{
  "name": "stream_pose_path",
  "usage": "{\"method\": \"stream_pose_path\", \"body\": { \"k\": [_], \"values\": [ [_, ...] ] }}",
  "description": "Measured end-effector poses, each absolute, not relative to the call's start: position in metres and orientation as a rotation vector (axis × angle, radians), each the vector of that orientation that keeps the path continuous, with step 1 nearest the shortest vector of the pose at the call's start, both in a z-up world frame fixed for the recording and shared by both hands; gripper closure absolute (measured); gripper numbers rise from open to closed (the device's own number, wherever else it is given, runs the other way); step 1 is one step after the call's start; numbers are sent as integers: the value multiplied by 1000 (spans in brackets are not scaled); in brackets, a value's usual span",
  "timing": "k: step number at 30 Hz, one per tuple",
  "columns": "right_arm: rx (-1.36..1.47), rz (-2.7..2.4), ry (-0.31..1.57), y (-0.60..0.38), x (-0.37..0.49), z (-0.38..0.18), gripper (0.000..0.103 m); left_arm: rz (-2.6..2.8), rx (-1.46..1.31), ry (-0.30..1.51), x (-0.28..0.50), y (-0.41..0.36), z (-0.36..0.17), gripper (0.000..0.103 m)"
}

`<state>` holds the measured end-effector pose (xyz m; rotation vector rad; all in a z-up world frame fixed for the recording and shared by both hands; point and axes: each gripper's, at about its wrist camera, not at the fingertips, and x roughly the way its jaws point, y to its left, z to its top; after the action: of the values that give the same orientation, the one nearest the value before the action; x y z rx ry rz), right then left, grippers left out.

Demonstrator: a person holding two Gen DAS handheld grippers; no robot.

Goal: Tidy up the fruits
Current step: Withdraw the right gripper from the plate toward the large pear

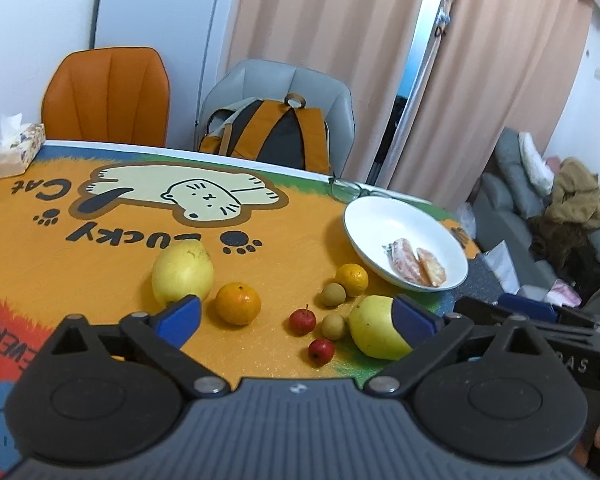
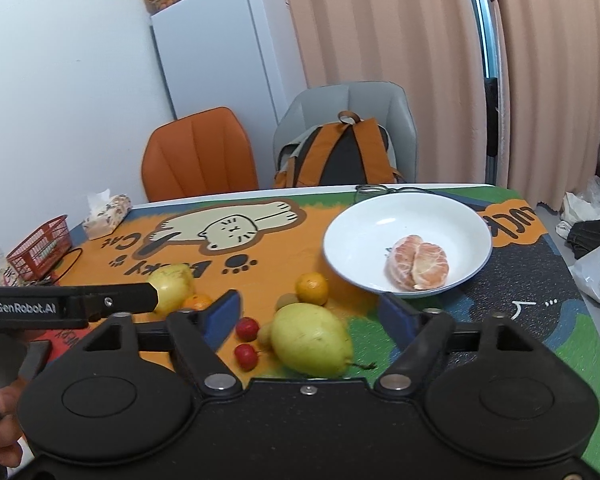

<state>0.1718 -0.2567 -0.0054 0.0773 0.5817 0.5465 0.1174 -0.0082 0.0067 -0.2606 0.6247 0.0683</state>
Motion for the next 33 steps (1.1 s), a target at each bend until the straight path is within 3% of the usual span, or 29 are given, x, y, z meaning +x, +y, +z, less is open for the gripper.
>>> {"method": "stream_pose_path", "body": {
  "k": [3,7,33],
  "values": [
    [82,552,567,-257,163,-3,5,77,-263,616,108,-4,6,0],
    [88,556,558,-256,155,0,1,77,-261,611,97,0,7,0],
    [31,593,635,-230,124,-17,0,132,-286,571,52,42,-1,0]
  ]
}}
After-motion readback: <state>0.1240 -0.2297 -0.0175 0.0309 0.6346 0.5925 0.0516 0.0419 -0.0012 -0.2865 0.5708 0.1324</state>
